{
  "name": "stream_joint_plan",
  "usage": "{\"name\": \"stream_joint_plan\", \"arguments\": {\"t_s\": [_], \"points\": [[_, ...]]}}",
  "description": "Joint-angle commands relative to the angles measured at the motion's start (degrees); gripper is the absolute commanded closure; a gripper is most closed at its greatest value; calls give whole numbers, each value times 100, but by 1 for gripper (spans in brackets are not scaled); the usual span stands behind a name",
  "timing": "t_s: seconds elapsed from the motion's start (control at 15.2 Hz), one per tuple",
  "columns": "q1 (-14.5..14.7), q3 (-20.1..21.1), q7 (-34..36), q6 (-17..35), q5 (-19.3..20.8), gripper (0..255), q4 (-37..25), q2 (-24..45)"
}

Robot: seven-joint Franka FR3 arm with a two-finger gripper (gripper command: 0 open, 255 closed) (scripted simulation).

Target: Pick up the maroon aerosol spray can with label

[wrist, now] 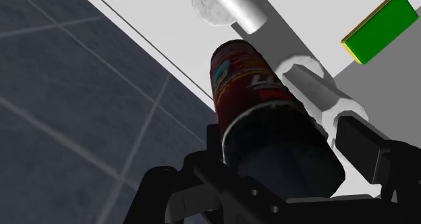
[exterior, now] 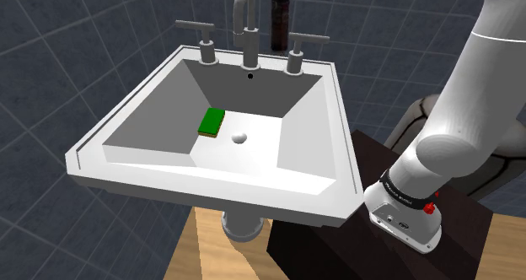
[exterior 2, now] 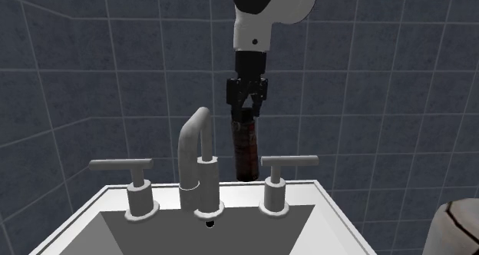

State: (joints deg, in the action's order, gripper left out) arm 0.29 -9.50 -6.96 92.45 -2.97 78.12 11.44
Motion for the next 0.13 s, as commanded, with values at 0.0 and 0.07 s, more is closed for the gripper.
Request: {"name": "stream_joint_plan", "arguments": {"t_s": [0.0, 0.07], "points": [[-4, -1, 2, -114, -6, 255, -149, 32], [-5, -1, 2, -114, -6, 255, -151, 33]]}}
